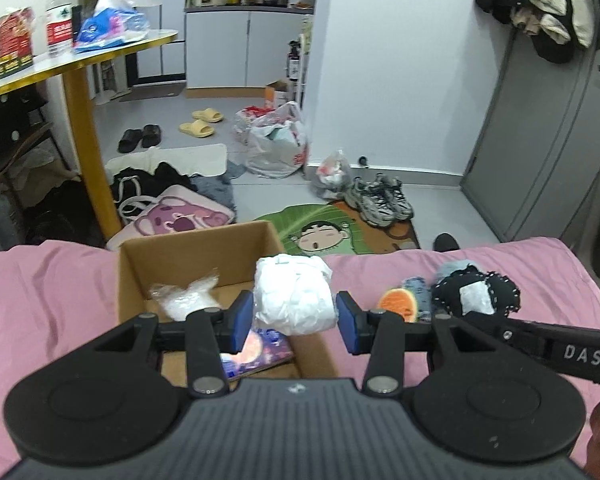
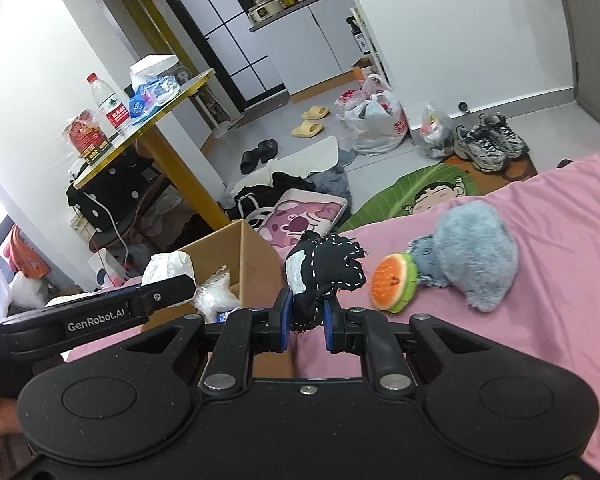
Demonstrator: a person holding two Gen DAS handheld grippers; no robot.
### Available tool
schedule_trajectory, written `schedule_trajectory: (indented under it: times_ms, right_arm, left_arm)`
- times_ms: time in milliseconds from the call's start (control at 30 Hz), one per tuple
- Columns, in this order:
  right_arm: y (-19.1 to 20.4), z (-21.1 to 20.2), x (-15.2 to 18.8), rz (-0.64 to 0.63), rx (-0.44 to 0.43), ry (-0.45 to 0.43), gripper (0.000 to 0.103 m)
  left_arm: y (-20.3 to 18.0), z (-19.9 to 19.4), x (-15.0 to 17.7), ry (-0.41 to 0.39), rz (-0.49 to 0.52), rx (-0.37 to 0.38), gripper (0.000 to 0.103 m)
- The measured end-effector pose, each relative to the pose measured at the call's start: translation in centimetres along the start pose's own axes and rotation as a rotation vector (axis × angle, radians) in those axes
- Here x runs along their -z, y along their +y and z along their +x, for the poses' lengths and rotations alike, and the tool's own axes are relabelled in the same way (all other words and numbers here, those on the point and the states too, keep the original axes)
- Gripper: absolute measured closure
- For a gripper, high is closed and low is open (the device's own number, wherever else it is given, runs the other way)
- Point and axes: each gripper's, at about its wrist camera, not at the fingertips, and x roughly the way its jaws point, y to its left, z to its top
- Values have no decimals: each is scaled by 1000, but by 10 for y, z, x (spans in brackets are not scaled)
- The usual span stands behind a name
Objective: Organize soft objects
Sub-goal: 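Carry the white cloth bundle with the left tool over the box and lower it, then open the left tool to drop the cloth bundle into the box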
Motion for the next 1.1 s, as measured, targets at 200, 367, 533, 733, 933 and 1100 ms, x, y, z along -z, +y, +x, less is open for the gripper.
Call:
schedule_trajectory:
  times_ms: [200,367,533,733,933,1100]
  right_arm:
    - [8,12,-1,2,-30,8,87]
    - [13,25,0,4,-45,28,87]
    - [15,29,1,3,-51,34,87]
    - [11,31,2,14,-41,42,87]
    - [8,26,3,22,-31,45,87]
    - [6,22,1,24,-26,35,87]
  left_arm:
    - [23,12,1,22,-32,-42,59]
    - [34,28,5,59,-17,-71,59]
    - [42,43,13,112,-8,-107,59]
    - [38,59,21,181,59,-170,59]
    - [33,72,21,220,95,-222,59]
    - [34,78,19,236,89,-254,58]
